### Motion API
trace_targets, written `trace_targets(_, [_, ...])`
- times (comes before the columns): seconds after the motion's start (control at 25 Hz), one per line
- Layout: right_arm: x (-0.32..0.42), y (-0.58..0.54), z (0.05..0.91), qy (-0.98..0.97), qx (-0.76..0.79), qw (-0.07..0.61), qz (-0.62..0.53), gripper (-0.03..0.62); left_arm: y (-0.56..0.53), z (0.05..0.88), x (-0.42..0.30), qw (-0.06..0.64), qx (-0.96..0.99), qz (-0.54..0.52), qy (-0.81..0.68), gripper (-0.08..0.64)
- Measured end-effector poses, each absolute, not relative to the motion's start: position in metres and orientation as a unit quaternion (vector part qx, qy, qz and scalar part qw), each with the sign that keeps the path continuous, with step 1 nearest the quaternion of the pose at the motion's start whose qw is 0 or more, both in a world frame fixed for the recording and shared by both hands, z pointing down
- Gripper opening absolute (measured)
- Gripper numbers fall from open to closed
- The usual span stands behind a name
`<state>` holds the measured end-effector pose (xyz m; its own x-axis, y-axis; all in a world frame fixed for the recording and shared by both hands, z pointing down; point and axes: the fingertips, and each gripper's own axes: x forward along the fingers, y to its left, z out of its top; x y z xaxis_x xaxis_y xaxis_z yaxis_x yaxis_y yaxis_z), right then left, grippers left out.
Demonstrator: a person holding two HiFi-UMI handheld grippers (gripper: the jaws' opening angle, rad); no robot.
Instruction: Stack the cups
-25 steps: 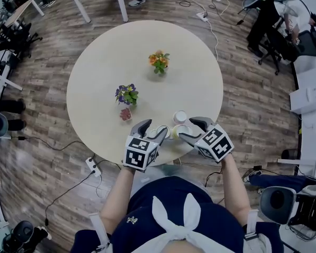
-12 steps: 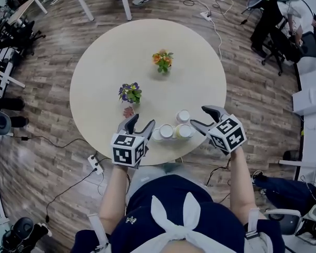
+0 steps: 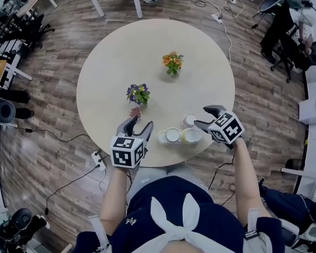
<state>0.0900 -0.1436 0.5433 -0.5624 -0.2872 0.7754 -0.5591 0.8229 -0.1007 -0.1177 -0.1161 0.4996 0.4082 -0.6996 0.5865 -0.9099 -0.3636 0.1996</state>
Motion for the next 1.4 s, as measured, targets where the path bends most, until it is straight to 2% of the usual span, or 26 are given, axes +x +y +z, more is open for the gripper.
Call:
trace_targets(0.24, [0.086, -0.148, 0.583, -0.852, 0.212, 0.438, 0.192, 0.279, -0.119, 0.507, -0.127, 0.264, 0.788, 0.214, -0.513, 0.242])
trace_targets(0.56, [0.079, -0.153, 0.627, -0.836, 0.199, 0.450, 0.242, 0.281, -0.124, 0.509, -0.129, 0.265, 0.788, 0.217, -0.512, 0.239])
trace_targets(1.08, [0.071, -0.154, 0.653, -0.815, 0.179, 0.486, 0.258, 0.295, -0.131, 0.513, -0.137, 0.273, 0.785, 0.221, -0.511, 0.239])
trace_targets(1.4, [0.070, -0.153, 0.657, -0.813, 0.173, 0.490, 0.263, 0.252, -0.131, 0.520, -0.141, 0.279, 0.782, 0.225, -0.509, 0.239])
